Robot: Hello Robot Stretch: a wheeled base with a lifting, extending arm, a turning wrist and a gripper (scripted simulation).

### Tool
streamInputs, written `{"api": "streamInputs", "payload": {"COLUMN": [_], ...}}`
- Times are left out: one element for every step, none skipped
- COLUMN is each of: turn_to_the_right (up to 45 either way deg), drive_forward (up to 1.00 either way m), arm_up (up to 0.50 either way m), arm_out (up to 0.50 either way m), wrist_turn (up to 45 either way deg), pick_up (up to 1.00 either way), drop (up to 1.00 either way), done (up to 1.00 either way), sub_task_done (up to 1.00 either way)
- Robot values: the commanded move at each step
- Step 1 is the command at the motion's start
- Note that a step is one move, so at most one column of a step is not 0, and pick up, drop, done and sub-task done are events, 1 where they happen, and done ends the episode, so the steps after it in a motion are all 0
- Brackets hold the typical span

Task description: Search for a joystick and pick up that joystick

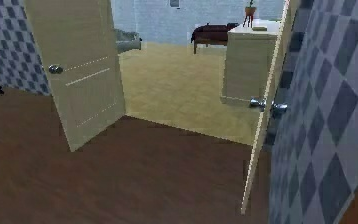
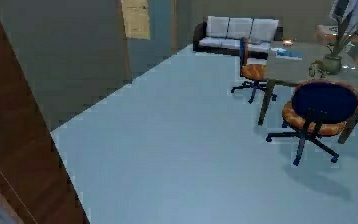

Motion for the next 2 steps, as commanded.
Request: {"api": "streamInputs", "payload": {"turn_to_the_right": [0.0, 0.0], "drive_forward": [1.00, 1.00], "arm_up": [0.00, 0.00], "arm_out": [0.00, 0.00], "wrist_turn": [0.0, 0.0], "pick_up": [0.00, 0.00], "drop": [0.00, 0.00], "done": [0.00, 0.00], "sub_task_done": [0.00, 0.00]}}
